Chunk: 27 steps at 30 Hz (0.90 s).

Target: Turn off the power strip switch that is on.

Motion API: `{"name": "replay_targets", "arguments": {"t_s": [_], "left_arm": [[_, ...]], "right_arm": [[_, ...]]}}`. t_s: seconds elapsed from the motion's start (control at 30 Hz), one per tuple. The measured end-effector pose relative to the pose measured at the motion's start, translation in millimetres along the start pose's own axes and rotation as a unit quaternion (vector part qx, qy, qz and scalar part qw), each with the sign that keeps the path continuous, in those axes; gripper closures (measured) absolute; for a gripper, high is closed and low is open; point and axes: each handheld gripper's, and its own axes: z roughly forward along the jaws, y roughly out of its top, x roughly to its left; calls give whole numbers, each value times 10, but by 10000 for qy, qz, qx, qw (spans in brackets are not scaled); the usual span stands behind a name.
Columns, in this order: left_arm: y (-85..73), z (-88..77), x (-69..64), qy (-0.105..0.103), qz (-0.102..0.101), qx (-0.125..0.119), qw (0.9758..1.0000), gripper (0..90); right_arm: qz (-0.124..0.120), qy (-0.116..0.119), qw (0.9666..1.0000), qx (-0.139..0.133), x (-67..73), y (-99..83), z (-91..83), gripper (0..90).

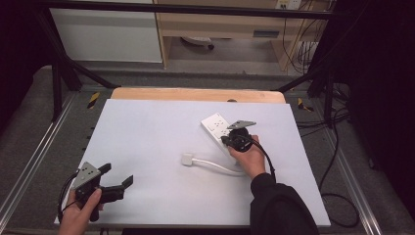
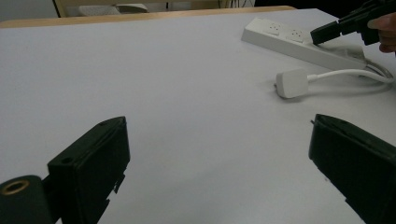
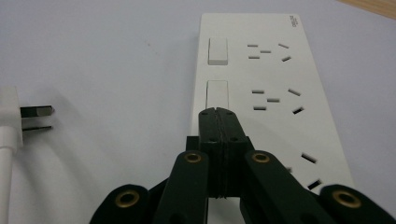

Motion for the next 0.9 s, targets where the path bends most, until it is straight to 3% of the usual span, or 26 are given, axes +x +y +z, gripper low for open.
{"name": "replay_targets", "arguments": {"t_s": [0.9], "left_arm": [[-3, 8, -7, -9, 23, 28, 10000, 51]], "right_arm": [[53, 0, 10000, -74, -1, -26, -2, 900]]}}
